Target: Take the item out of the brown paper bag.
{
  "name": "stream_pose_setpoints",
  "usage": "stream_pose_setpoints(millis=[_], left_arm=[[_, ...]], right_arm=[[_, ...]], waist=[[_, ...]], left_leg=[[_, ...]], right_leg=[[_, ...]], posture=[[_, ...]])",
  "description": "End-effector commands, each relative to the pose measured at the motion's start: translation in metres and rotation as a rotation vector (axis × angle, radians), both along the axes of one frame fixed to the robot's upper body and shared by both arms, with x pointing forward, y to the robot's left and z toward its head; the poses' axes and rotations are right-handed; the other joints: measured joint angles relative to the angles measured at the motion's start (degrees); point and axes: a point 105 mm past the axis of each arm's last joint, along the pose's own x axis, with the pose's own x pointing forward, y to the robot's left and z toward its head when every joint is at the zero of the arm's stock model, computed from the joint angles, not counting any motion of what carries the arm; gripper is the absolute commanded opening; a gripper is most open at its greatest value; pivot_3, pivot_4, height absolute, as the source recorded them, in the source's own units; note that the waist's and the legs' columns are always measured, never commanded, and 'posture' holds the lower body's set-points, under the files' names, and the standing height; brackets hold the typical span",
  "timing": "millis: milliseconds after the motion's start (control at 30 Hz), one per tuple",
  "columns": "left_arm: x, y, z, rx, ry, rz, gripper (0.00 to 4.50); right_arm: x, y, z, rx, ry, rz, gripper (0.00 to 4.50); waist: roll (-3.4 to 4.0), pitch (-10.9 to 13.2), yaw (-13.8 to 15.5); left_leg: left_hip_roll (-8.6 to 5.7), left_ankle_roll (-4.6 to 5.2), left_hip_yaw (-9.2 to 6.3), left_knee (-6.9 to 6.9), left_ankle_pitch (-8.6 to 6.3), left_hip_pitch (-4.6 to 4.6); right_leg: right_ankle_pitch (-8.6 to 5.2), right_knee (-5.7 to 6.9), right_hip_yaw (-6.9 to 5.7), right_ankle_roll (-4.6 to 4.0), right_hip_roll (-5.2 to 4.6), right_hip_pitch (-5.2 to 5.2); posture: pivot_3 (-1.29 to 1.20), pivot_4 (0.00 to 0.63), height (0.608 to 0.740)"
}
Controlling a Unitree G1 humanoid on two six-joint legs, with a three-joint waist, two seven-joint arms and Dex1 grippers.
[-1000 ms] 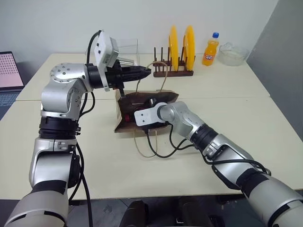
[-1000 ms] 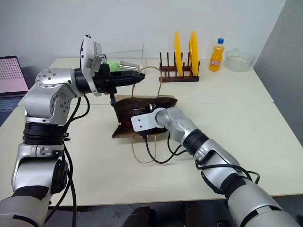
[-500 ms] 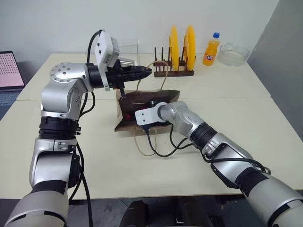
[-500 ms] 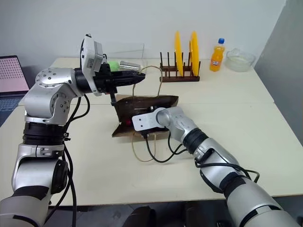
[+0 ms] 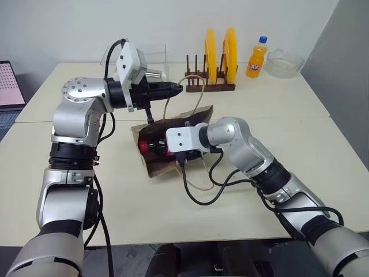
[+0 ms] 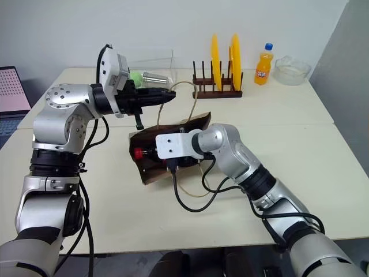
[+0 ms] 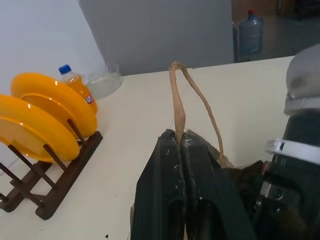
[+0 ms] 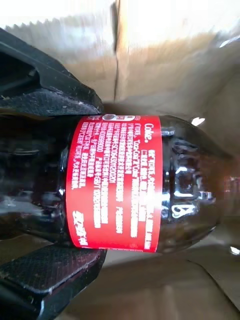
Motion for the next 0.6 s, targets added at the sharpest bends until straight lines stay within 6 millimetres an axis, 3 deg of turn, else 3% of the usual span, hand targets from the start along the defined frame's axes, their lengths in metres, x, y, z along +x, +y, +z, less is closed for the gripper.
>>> stream_pose_setpoints(millis=[33,300,600], left_arm=[[-0.002,-0.005,0.013,0.007,-0.059,-0.016,0.0],[0.002,-0.003,0.012,0.011,-0.063,-0.01,0.0],[0.006,-0.002,0.009,0.016,-0.059,-0.005,0.0]], right_arm=[[-0.01,0.001,0.035,0.073,-0.044,0.063,3.12],[-0.04,-0.011,0.068,0.291,0.155,0.198,3.12],[-0.038,-0.043,0.107,0.575,0.275,0.177,3.12]], waist=[[0.0,0.0,0.03],[0.0,0.0,0.01],[0.0,0.0,0.16]], left_leg=[[0.0,0.0,0.01,0.01,0.0,0.0],[0.0,-0.04,0.0,-0.01,0.02,-0.08],[0.0,0.14,0.0,0.03,-0.08,-0.09]], right_leg=[[0.0,0.0,0.0,0.0,0.0,0.0],[0.0,-0.02,0.0,0.0,0.0,-0.07],[0.01,0.0,-0.01,0.0,-0.02,-0.05]], posture=[[0.0,0.15,0.74],[0.0,0.15,0.74],[0.0,0.15,0.74]])
